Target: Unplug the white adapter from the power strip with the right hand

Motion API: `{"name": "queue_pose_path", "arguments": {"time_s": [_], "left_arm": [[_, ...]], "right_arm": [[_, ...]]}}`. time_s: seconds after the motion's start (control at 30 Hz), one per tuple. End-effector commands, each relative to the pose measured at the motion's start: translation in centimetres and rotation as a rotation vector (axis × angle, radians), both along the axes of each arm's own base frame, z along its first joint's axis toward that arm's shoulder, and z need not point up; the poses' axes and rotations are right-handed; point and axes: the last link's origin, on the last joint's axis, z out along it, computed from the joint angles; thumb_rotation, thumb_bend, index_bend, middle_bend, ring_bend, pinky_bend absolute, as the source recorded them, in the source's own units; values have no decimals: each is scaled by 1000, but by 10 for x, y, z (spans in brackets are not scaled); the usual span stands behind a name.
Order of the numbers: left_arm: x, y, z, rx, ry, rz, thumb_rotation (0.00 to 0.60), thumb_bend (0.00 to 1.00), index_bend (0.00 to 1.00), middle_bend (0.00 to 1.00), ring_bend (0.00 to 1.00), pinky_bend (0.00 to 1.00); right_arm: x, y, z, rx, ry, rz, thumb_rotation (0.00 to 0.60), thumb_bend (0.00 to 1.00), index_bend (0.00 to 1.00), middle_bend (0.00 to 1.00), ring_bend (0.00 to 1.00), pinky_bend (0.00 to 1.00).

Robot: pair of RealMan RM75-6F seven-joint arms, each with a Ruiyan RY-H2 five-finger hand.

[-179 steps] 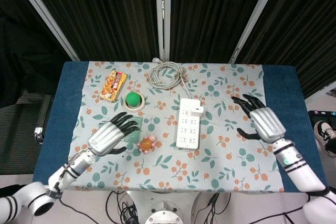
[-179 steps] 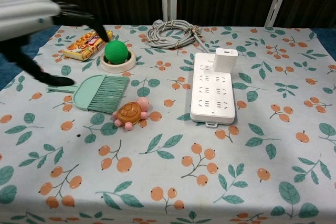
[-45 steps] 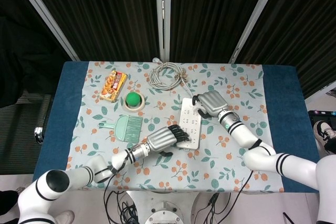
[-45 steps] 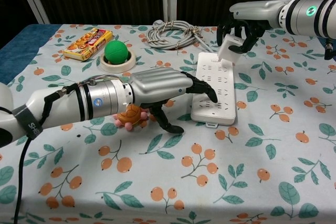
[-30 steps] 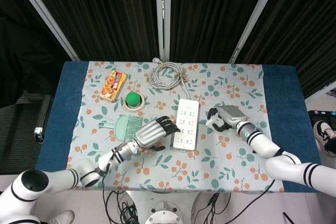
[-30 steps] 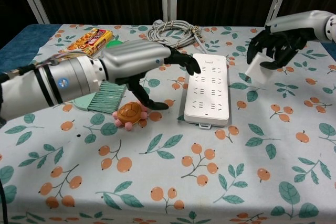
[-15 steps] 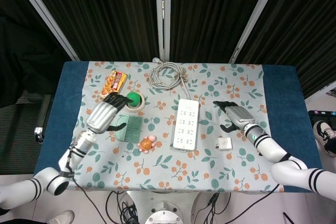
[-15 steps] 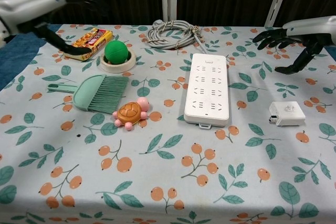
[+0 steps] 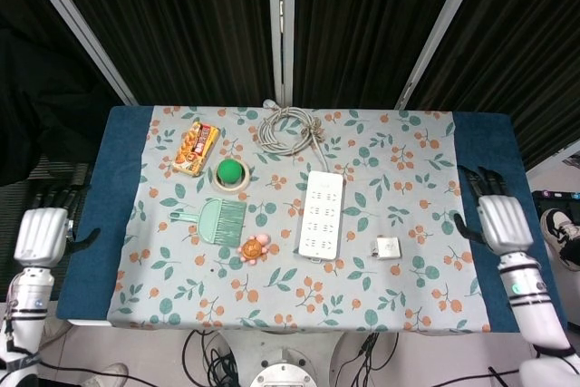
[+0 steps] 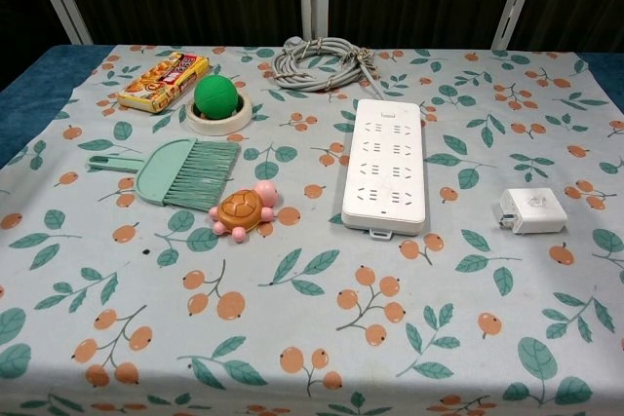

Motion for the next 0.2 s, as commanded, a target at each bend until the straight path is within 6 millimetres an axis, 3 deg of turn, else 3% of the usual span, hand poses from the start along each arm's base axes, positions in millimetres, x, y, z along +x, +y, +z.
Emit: {"name": "queue_pose_path", "arguments": {"time_s": [0.03,0.2], "left_arm": [[-4,-25,6,28,13,48,600,194,201,226,172,115],[3,-45,5,41,28,54,600,190,201,225,172,105]], "right_arm": [[-16,58,14,-71,8,-28,600,333,0,127,0,44],[-23,89,15,-104,-8,-41,600,333,0,124,0,44]]}}
